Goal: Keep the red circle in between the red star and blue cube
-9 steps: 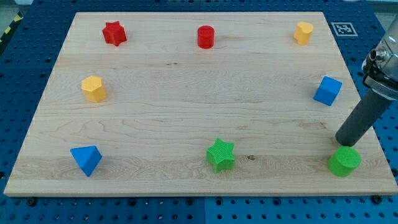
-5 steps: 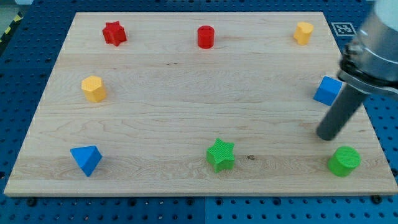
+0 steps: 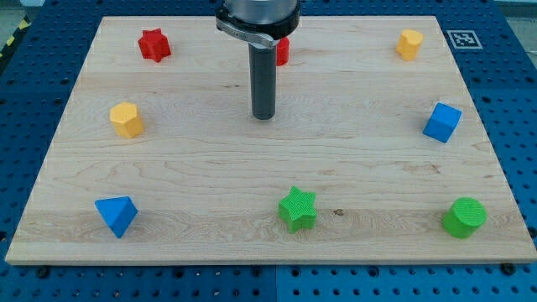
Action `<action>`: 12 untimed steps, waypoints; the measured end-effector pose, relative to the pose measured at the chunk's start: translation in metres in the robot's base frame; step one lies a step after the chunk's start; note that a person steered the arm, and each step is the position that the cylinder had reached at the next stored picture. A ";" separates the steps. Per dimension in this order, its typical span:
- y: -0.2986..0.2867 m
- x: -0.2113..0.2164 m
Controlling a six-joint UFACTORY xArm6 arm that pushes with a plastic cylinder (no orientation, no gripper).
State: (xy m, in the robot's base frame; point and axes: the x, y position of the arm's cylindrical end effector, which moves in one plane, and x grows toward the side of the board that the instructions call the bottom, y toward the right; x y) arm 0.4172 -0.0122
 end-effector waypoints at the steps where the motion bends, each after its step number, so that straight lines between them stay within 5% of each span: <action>1: -0.003 -0.003; 7: -0.014 -0.144; 9: 0.082 -0.124; 12: 0.125 -0.011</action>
